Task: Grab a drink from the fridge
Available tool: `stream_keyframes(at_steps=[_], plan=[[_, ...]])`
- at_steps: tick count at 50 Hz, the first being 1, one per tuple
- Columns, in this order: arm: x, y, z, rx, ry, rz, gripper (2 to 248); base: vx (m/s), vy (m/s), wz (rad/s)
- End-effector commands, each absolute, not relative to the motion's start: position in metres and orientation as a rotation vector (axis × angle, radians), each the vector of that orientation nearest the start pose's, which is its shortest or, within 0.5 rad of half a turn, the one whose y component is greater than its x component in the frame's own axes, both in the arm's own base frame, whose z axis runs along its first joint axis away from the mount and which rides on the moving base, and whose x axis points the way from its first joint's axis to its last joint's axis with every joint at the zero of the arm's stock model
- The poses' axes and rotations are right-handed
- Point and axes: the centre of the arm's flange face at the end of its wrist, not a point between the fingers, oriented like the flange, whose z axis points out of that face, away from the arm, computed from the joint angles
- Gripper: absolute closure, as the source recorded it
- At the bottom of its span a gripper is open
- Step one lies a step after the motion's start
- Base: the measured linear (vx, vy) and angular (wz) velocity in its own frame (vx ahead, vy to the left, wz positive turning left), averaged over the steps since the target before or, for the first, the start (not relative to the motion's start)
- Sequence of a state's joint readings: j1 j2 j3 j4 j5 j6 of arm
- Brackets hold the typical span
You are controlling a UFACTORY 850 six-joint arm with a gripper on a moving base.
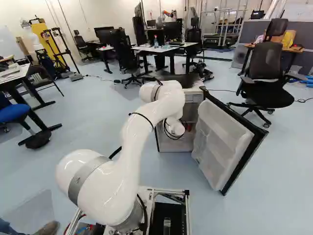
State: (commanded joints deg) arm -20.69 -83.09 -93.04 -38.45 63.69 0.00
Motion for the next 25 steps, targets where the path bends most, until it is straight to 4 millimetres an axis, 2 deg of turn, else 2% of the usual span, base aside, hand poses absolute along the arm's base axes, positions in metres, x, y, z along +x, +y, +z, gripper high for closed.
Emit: stream_keyframes(at_steps=[25], plan=[[0.6574,-0.1907,-0.0129,-2.424,-0.479,-1.794,63,0.0,0.0,0.0]])
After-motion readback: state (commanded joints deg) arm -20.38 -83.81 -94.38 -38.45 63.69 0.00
